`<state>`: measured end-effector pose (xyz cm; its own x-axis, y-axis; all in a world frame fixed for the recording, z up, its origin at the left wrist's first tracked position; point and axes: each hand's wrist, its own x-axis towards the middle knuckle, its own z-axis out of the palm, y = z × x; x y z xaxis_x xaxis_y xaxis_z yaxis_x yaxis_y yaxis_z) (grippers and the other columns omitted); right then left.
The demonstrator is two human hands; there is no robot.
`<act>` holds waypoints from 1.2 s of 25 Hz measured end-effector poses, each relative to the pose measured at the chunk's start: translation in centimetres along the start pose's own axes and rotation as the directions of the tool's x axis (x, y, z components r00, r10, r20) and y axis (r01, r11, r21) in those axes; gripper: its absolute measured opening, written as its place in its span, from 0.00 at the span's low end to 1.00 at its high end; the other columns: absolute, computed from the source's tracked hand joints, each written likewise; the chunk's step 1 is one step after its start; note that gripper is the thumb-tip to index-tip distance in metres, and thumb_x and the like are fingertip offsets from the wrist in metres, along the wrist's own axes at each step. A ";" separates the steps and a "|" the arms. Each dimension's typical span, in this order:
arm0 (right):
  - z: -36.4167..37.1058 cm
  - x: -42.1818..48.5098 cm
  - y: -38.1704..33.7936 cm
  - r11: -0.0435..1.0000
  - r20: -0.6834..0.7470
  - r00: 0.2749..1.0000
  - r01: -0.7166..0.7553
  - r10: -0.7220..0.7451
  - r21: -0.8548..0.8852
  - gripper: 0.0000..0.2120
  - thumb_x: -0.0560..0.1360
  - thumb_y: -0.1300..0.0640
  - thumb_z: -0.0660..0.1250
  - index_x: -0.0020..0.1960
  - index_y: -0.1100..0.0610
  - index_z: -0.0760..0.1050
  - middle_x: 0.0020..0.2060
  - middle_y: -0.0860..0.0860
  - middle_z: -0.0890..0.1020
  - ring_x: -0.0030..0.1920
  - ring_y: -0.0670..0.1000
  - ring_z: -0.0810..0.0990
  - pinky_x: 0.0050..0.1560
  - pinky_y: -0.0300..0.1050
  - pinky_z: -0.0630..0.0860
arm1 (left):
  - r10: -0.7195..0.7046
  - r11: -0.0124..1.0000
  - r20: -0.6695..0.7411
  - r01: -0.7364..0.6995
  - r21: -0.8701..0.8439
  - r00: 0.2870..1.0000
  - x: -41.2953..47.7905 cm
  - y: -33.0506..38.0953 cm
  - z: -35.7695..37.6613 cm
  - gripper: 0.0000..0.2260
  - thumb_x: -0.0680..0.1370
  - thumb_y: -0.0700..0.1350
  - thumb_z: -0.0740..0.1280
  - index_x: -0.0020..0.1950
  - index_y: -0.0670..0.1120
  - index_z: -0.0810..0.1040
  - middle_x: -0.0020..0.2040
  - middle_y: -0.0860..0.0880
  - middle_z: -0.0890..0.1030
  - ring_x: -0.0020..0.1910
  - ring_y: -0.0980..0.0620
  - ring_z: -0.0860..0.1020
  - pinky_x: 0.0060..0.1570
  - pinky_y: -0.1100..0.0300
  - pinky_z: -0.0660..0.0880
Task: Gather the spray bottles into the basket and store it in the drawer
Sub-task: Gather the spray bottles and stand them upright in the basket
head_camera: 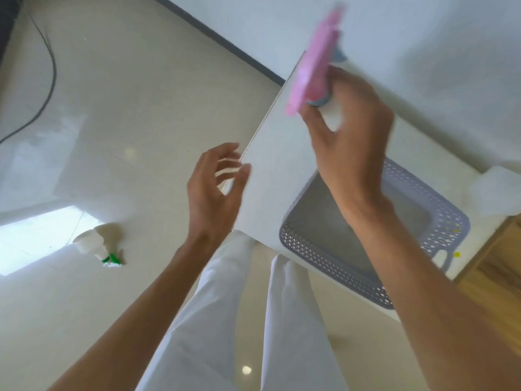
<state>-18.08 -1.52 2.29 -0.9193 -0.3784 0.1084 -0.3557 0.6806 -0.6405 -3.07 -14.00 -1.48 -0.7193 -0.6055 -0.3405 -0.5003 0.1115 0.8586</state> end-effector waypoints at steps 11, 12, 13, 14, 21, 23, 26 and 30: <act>-4.5 -12.0 8.6 0.818 -0.192 0.873 -0.314 0.448 0.481 0.11 0.76 0.67 0.72 0.58 0.65 0.79 0.56 0.56 0.83 0.59 0.60 0.83 0.59 0.55 0.83 | 0.244 0.877 0.319 -0.349 0.332 0.916 -4.2 4.3 15.1 0.29 0.71 0.51 0.76 0.69 0.42 0.75 0.66 0.47 0.79 0.65 0.49 0.77 0.57 0.53 0.78; -3.8 -12.3 9.7 0.827 -0.183 0.877 -0.324 0.445 0.459 0.11 0.76 0.68 0.72 0.58 0.66 0.79 0.55 0.56 0.84 0.57 0.56 0.84 0.56 0.58 0.83 | 0.222 0.866 0.326 -0.339 0.367 0.919 -4.0 3.6 15.7 0.28 0.72 0.51 0.76 0.68 0.41 0.76 0.65 0.47 0.80 0.64 0.48 0.78 0.56 0.52 0.78; -3.0 -12.5 10.7 0.835 -0.176 0.881 -0.329 0.440 0.441 0.11 0.76 0.70 0.72 0.57 0.66 0.80 0.55 0.56 0.84 0.56 0.51 0.84 0.53 0.59 0.84 | 0.200 0.856 0.330 -0.328 0.399 0.923 -3.8 3.0 16.1 0.27 0.72 0.51 0.76 0.68 0.41 0.76 0.64 0.46 0.80 0.63 0.47 0.78 0.56 0.51 0.77; -2.4 -12.8 11.6 0.847 -0.171 0.887 -0.330 0.430 0.417 0.10 0.75 0.70 0.72 0.57 0.65 0.81 0.55 0.55 0.84 0.54 0.47 0.84 0.51 0.58 0.84 | 0.179 0.846 0.330 -0.316 0.429 0.927 -3.7 2.4 16.5 0.26 0.73 0.51 0.75 0.67 0.41 0.76 0.62 0.46 0.81 0.61 0.46 0.79 0.54 0.50 0.77; 0.5 -12.9 13.6 0.890 -0.148 0.943 -0.220 0.299 0.400 0.10 0.76 0.71 0.66 0.56 0.66 0.80 0.54 0.47 0.81 0.52 0.60 0.85 0.49 0.63 0.83 | 0.159 0.800 0.234 -0.264 0.540 0.959 -3.0 0.6 17.6 0.20 0.75 0.51 0.71 0.63 0.43 0.77 0.54 0.46 0.83 0.48 0.42 0.80 0.43 0.52 0.74; 0.9 -12.6 13.8 0.896 -0.159 0.948 -0.195 0.277 0.398 0.09 0.76 0.73 0.66 0.54 0.68 0.79 0.55 0.49 0.81 0.53 0.61 0.85 0.49 0.63 0.83 | 0.178 0.797 0.229 -0.277 0.537 0.957 -2.9 0.4 17.6 0.19 0.75 0.51 0.71 0.62 0.42 0.78 0.55 0.47 0.83 0.48 0.42 0.81 0.42 0.53 0.74; 1.1 -12.2 13.6 0.898 -0.165 0.953 -0.169 0.254 0.405 0.09 0.75 0.74 0.66 0.53 0.69 0.79 0.53 0.49 0.80 0.54 0.61 0.84 0.48 0.62 0.83 | 0.173 0.805 0.216 -0.264 0.531 0.961 -2.7 0.3 17.3 0.20 0.76 0.53 0.69 0.63 0.43 0.78 0.57 0.47 0.83 0.48 0.42 0.81 0.43 0.52 0.75; 0.7 -12.0 13.5 0.890 -0.113 0.954 -0.212 0.278 0.404 0.11 0.74 0.72 0.67 0.56 0.69 0.79 0.57 0.51 0.81 0.57 0.61 0.84 0.52 0.61 0.83 | 0.171 0.783 0.254 -0.287 0.551 0.952 -2.4 0.3 17.1 0.20 0.75 0.51 0.70 0.64 0.43 0.77 0.58 0.47 0.83 0.49 0.42 0.81 0.43 0.52 0.75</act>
<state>-11.68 11.75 -8.18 -0.9949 -0.1004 0.0113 -0.0538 0.4322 -0.9002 -9.75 1.01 -6.97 -0.8926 -0.3575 -0.2747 -0.4508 0.6959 0.5590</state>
